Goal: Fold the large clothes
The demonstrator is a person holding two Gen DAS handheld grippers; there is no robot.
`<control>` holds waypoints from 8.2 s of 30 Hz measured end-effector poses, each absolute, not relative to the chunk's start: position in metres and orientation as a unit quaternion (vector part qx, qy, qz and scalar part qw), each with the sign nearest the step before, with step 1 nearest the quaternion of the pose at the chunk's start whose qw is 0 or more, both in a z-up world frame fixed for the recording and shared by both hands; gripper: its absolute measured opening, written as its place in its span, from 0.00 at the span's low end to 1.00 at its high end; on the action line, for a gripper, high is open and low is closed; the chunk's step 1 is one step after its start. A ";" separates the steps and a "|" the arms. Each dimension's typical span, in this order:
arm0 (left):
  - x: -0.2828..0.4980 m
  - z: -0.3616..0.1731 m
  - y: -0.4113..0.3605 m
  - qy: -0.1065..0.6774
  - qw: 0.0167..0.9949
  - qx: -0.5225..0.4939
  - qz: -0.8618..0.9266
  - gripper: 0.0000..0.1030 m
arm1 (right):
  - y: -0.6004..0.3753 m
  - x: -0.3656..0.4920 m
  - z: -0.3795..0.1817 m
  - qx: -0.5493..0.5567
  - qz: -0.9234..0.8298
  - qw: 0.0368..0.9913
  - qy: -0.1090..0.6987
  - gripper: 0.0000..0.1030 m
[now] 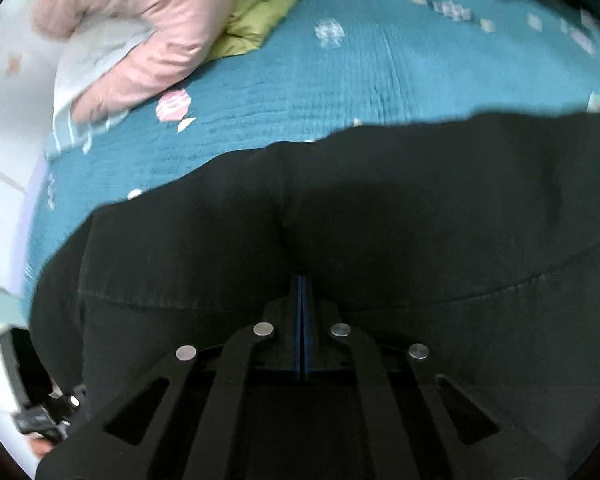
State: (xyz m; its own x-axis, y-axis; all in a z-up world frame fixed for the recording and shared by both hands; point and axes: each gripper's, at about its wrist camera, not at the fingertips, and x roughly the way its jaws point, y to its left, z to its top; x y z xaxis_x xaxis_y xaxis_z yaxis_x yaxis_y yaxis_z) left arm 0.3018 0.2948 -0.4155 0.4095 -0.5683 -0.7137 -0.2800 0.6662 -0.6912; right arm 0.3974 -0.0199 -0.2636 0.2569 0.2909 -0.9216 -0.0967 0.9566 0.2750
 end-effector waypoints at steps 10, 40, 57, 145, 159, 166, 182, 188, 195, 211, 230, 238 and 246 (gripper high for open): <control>0.306 -0.415 0.291 0.548 0.741 -0.370 -0.119 0.96 | -0.032 0.324 -0.235 0.039 0.150 0.761 0.630 0.00; 0.254 -0.398 0.280 0.504 0.776 -0.370 -0.080 0.74 | -0.077 0.263 -0.293 0.147 0.139 0.741 0.641 0.00; 0.249 -0.360 0.286 0.477 0.782 -0.381 -0.125 0.52 | -0.013 0.176 -0.199 -0.019 0.251 0.854 0.456 0.54; 0.523 -0.259 -0.208 0.540 0.780 0.115 -0.294 0.95 | -0.330 0.234 -0.147 0.337 0.006 0.873 0.354 0.46; 0.513 -0.242 -0.191 0.546 0.755 0.092 -0.351 0.95 | -0.281 0.221 -0.079 0.191 0.008 0.921 0.340 0.46; 0.513 -0.240 -0.188 0.539 0.744 0.101 -0.382 0.95 | -0.277 0.307 -0.109 0.172 0.046 0.904 0.389 0.14; 0.523 -0.191 -0.135 0.549 0.743 0.115 -0.365 0.95 | -0.296 0.366 -0.176 0.206 -0.009 0.811 0.547 0.05; 0.543 -0.236 -0.165 0.638 0.695 0.141 -0.299 0.93 | -0.305 0.379 -0.173 0.227 0.004 0.776 0.589 0.05; 0.566 -0.271 -0.191 0.683 0.661 0.193 -0.244 0.93 | -0.321 0.399 -0.180 0.250 0.015 0.742 0.622 0.05; 0.611 -0.347 -0.220 0.756 0.572 0.220 -0.229 0.97 | -0.335 0.421 -0.212 0.306 -0.047 0.720 0.622 0.04; 0.665 -0.238 -0.118 0.718 0.571 0.069 -0.392 0.97 | -0.318 0.239 -0.168 0.529 -0.236 0.671 0.463 0.78; 0.687 -0.249 -0.071 0.699 0.575 -0.089 -0.416 0.96 | -0.315 0.201 -0.197 0.607 -0.254 0.631 0.411 0.85; 0.680 -0.312 -0.074 0.748 0.519 0.010 -0.413 0.97 | -0.313 0.194 -0.245 0.637 -0.235 0.611 0.407 0.92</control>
State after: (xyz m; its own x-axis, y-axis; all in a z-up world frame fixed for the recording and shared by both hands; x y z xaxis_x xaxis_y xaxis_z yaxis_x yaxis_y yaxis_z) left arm 0.6803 -0.0744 -0.3120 -0.4611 -0.4137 -0.7850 0.4431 0.6591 -0.6077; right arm 0.1941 -0.3133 -0.2447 0.5580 0.2324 -0.7966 0.8057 0.0779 0.5871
